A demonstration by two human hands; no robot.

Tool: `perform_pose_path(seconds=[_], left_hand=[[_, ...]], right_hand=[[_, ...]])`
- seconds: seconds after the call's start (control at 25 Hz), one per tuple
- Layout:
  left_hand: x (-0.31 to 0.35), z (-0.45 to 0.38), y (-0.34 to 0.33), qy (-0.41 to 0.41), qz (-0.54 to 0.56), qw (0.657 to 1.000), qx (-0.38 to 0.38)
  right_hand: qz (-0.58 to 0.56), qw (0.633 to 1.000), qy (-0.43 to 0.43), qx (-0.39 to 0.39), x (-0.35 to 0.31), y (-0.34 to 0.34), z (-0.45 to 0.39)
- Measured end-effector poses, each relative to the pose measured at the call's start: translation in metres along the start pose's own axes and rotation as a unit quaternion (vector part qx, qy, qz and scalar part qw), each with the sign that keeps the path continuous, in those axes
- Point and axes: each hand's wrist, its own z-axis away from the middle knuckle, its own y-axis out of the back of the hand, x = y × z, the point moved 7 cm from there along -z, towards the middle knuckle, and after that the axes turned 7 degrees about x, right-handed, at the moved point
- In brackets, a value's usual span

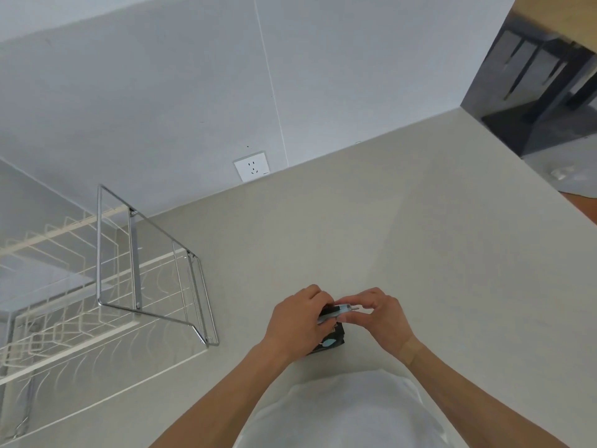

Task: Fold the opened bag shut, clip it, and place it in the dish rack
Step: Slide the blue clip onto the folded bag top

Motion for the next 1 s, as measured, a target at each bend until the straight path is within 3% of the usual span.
perform_pose_path(seconds=[0.72,1.0], left_hand=[[-0.0053,-0.0007,0.0002,0.022,0.023,0.999,0.02],[-0.0057,0.0052,0.0073,-0.004,0.033,0.999,0.038]], right_hand=[[0.008,0.998,0.016,0.068,0.0009,-0.0005,0.0049],[0.004,0.999,0.026,0.031,-0.0001,-0.0014,0.0063]])
